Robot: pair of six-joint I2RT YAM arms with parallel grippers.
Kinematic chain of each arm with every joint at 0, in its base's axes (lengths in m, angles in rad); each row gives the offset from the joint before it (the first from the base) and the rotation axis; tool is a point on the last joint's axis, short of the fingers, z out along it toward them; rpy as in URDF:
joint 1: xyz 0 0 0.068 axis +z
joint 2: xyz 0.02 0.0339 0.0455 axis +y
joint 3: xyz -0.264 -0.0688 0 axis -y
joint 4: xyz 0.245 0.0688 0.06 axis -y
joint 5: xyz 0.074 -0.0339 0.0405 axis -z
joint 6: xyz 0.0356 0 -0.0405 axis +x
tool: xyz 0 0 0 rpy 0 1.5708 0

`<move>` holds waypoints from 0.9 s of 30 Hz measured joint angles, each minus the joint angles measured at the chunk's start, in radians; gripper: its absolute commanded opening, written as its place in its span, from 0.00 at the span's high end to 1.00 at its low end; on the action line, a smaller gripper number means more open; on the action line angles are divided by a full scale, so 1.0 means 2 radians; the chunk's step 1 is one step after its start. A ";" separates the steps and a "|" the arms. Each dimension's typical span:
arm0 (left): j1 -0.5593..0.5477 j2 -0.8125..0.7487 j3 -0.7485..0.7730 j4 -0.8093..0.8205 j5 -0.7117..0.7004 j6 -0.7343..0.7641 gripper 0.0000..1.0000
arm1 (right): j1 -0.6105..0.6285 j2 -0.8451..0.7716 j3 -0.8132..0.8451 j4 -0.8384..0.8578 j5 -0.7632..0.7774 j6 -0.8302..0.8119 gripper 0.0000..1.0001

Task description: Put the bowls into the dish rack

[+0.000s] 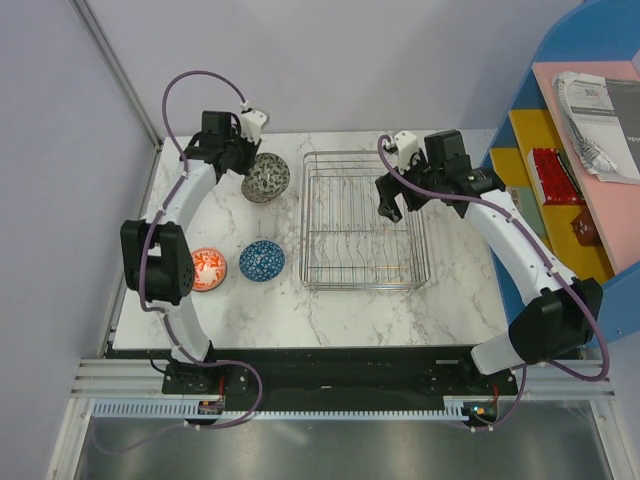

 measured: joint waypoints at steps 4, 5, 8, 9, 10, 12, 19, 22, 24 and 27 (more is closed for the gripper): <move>0.000 -0.039 0.000 -0.006 0.037 -0.003 0.98 | 0.000 0.012 0.019 -0.004 -0.047 0.010 0.02; 0.000 -0.050 0.000 -0.006 0.048 -0.004 0.98 | 0.000 0.017 0.026 -0.005 -0.062 0.014 0.02; 0.000 -0.077 -0.001 -0.007 0.087 -0.008 0.98 | 0.000 0.034 0.050 -0.003 -0.112 0.027 0.02; 0.000 -0.087 -0.001 -0.007 0.105 -0.011 0.98 | 0.000 0.041 0.058 -0.002 -0.131 0.032 0.02; 0.000 -0.092 -0.001 -0.007 0.119 -0.013 0.98 | 0.000 0.047 0.065 -0.001 -0.145 0.037 0.02; -0.001 -0.102 -0.003 -0.006 0.153 -0.018 0.98 | 0.000 0.063 0.080 0.006 -0.183 0.050 0.02; -0.021 -0.109 -0.026 -0.010 0.227 -0.022 0.98 | -0.002 0.132 0.107 0.028 -0.356 0.093 0.02; -0.033 -0.109 -0.030 -0.013 0.244 -0.022 0.98 | -0.003 0.157 0.107 0.029 -0.406 0.102 0.02; -0.041 -0.109 -0.031 -0.014 0.250 -0.022 0.98 | -0.004 0.170 0.107 0.029 -0.426 0.107 0.02; -0.054 -0.109 -0.032 -0.014 0.255 -0.022 0.98 | -0.005 0.182 0.107 0.030 -0.442 0.114 0.02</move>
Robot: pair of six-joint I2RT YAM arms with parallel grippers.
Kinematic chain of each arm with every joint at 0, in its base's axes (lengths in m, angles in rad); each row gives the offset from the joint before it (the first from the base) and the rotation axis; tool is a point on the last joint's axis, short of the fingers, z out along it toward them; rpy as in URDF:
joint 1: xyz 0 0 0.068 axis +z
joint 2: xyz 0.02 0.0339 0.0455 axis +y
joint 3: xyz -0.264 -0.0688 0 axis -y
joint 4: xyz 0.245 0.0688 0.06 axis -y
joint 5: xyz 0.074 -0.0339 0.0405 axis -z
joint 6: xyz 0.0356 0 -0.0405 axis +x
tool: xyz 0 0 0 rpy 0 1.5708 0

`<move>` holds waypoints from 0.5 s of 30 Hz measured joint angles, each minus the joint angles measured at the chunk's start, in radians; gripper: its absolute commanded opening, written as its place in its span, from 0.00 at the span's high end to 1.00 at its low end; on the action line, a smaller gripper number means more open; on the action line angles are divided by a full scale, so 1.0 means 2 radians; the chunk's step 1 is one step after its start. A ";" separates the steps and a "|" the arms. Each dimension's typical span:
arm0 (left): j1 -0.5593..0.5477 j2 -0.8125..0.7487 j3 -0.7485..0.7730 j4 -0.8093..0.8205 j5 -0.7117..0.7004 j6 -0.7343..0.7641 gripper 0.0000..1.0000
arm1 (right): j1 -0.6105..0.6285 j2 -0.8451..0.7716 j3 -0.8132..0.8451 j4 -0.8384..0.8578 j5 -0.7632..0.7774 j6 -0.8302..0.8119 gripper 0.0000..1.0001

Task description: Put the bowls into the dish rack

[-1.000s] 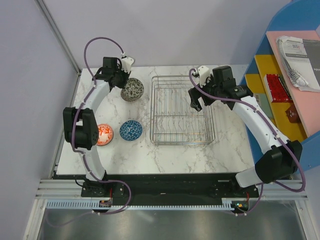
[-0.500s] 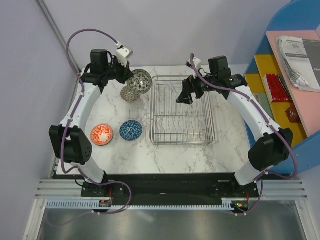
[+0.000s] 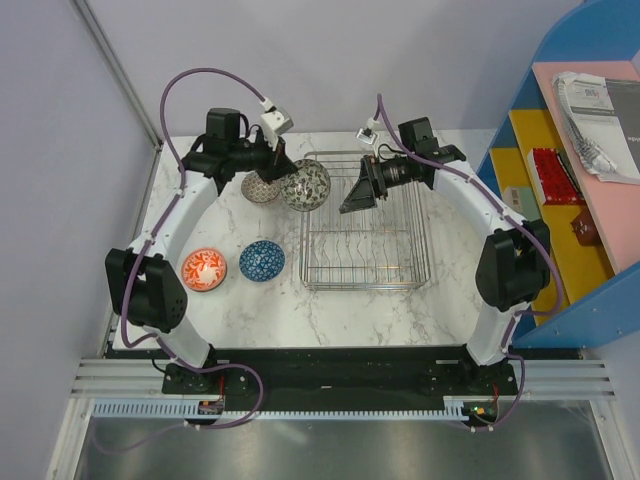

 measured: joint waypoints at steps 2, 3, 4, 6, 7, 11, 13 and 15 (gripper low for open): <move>-0.008 0.000 -0.002 -0.001 0.000 0.000 0.98 | -0.001 0.005 0.000 0.001 -0.008 0.002 0.02; -0.015 0.000 -0.005 0.000 -0.001 0.000 0.98 | -0.001 0.007 0.000 0.002 -0.012 0.004 0.02; -0.020 0.000 -0.006 0.000 -0.001 0.000 0.98 | -0.001 0.009 0.000 0.002 -0.016 0.006 0.02; -0.032 0.000 -0.010 -0.001 -0.002 0.000 0.98 | -0.002 0.011 0.000 0.003 -0.022 0.008 0.02; -0.039 0.000 -0.013 -0.001 -0.003 0.000 0.98 | -0.002 0.012 0.000 0.004 -0.024 0.008 0.02; -0.057 0.000 -0.021 -0.002 -0.004 0.000 0.98 | -0.002 0.012 0.000 0.009 -0.025 0.011 0.02; -0.062 -0.001 -0.023 -0.001 -0.005 0.000 0.98 | -0.003 0.012 0.000 0.010 -0.024 0.013 0.02; -0.065 -0.001 -0.025 -0.002 -0.006 0.000 0.98 | -0.005 0.013 0.000 0.018 -0.023 0.015 0.02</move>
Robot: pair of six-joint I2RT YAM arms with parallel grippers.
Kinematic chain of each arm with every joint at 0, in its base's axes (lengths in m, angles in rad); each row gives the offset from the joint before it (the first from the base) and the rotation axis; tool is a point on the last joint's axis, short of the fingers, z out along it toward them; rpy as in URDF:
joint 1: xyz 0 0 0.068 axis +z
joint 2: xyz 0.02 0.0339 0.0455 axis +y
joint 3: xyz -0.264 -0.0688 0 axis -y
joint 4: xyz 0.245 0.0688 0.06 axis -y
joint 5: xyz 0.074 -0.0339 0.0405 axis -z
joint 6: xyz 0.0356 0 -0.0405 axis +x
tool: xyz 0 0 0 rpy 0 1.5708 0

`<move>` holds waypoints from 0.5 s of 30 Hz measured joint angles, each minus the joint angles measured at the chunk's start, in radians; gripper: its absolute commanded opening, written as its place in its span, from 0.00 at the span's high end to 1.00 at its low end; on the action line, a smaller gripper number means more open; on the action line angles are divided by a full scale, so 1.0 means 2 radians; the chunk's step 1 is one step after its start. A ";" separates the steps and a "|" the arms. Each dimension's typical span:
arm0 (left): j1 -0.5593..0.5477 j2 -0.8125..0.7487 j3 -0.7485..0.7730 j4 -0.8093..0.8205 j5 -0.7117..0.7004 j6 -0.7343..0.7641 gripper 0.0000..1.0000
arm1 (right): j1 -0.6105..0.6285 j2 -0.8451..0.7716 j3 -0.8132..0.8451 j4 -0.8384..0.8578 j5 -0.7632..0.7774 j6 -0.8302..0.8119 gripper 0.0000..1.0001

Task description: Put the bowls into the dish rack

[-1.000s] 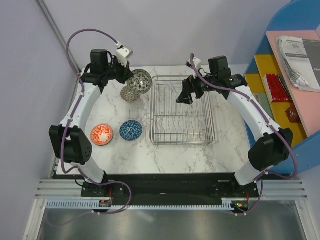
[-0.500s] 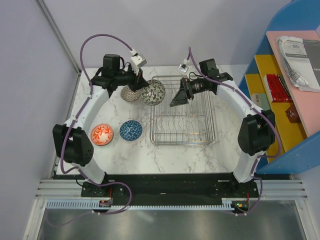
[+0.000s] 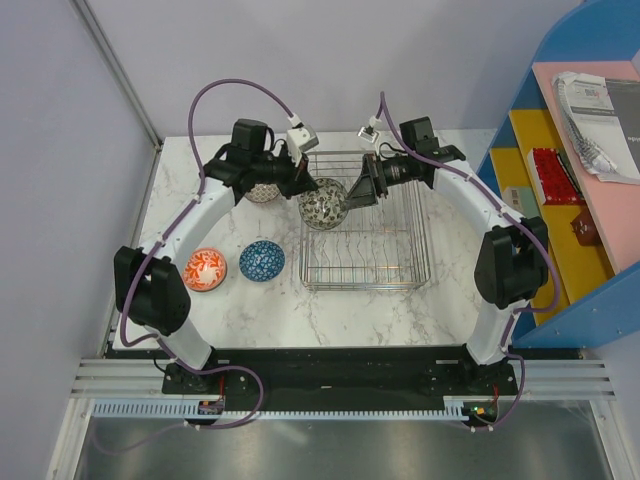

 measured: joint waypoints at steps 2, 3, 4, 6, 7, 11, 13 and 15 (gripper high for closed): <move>-0.003 0.000 -0.001 -0.002 -0.002 0.000 0.98 | -0.001 0.000 -0.001 0.009 0.001 0.002 0.02; -0.005 0.000 -0.001 -0.002 -0.003 0.000 0.98 | -0.001 0.000 -0.002 0.013 0.003 0.002 0.02; -0.007 -0.001 -0.001 -0.002 -0.004 0.000 0.98 | -0.001 0.000 -0.004 0.016 0.005 0.003 0.02; -0.011 -0.001 -0.001 -0.002 -0.007 0.000 0.98 | -0.001 0.001 -0.006 0.019 0.010 0.007 0.02; -0.013 -0.001 -0.001 -0.002 -0.008 0.000 0.98 | -0.001 0.002 -0.006 0.021 0.012 0.010 0.02; -0.019 -0.004 -0.002 -0.002 -0.010 0.000 0.98 | -0.002 0.008 -0.006 0.030 0.024 0.017 0.02; -0.020 -0.009 -0.006 -0.002 -0.011 0.000 0.98 | -0.003 0.012 -0.007 0.034 0.027 0.019 0.02; -0.022 -0.014 -0.009 -0.003 -0.013 0.000 0.98 | -0.004 0.017 -0.007 0.039 0.027 0.024 0.02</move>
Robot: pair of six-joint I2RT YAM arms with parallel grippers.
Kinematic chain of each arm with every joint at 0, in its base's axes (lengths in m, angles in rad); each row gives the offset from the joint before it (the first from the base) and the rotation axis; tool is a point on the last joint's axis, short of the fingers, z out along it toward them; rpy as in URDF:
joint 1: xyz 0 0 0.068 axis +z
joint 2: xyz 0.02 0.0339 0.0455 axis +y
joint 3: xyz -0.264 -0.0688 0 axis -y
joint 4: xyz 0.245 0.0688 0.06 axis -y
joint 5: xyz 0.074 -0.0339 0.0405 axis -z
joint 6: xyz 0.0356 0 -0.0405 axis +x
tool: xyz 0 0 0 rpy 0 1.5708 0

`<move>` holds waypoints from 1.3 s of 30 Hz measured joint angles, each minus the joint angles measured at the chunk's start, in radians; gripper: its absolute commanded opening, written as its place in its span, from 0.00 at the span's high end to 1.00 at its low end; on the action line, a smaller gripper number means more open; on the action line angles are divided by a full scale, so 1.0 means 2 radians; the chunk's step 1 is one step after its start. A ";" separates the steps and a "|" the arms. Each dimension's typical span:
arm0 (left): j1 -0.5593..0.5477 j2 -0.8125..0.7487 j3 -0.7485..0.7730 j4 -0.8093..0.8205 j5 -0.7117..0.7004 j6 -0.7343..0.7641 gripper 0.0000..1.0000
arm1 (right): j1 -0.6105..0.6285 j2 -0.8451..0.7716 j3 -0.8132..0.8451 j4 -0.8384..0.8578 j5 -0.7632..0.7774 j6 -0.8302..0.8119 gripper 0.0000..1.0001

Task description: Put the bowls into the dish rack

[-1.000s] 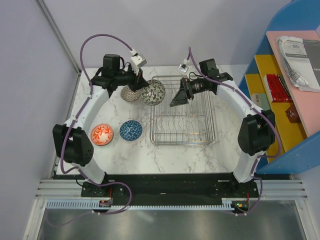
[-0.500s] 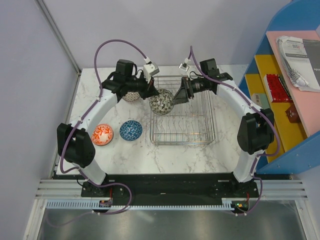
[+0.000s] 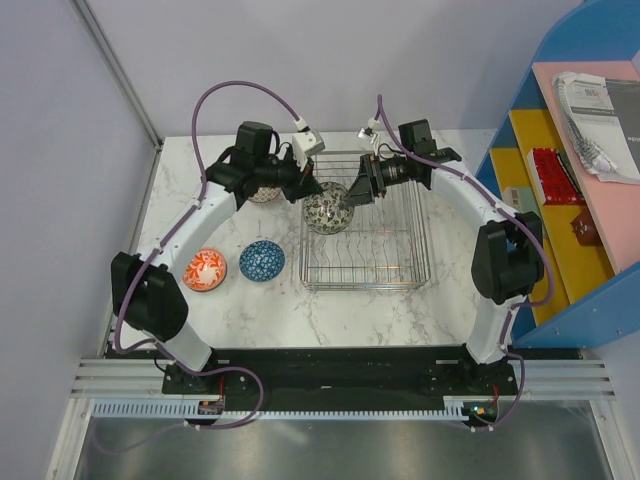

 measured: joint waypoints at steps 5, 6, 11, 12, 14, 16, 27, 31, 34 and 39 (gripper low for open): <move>-0.003 -0.011 0.000 0.000 -0.011 0.000 0.98 | -0.001 0.008 0.000 0.003 -0.016 0.008 0.02; -0.003 -0.012 0.000 0.000 -0.011 0.000 0.98 | -0.001 0.010 0.000 0.003 -0.024 0.010 0.02; -0.006 -0.013 0.000 0.001 -0.011 0.000 0.98 | -0.001 0.019 0.000 0.003 -0.053 0.015 0.02; -0.006 -0.013 0.000 0.001 -0.011 0.000 0.98 | -0.001 0.019 -0.001 0.003 -0.057 0.016 0.03; -0.008 -0.013 0.000 0.001 -0.012 0.000 0.98 | -0.001 0.020 -0.001 0.003 -0.068 0.017 0.05; -0.011 -0.013 0.000 0.001 -0.012 0.000 0.98 | -0.001 0.022 -0.002 0.003 -0.077 0.018 0.06; -0.020 -0.013 0.000 0.003 -0.022 0.000 0.98 | 0.001 0.022 -0.016 0.003 -0.107 0.023 0.22; -0.020 -0.013 0.000 0.005 -0.023 0.000 0.98 | 0.002 0.022 -0.018 0.003 -0.107 0.025 0.34; -0.021 -0.013 0.000 0.005 -0.025 0.000 0.98 | 0.001 0.022 -0.021 0.001 -0.104 0.028 0.33; -0.021 -0.013 0.000 0.005 -0.024 0.000 0.98 | 0.001 0.022 -0.021 0.002 -0.105 0.028 0.46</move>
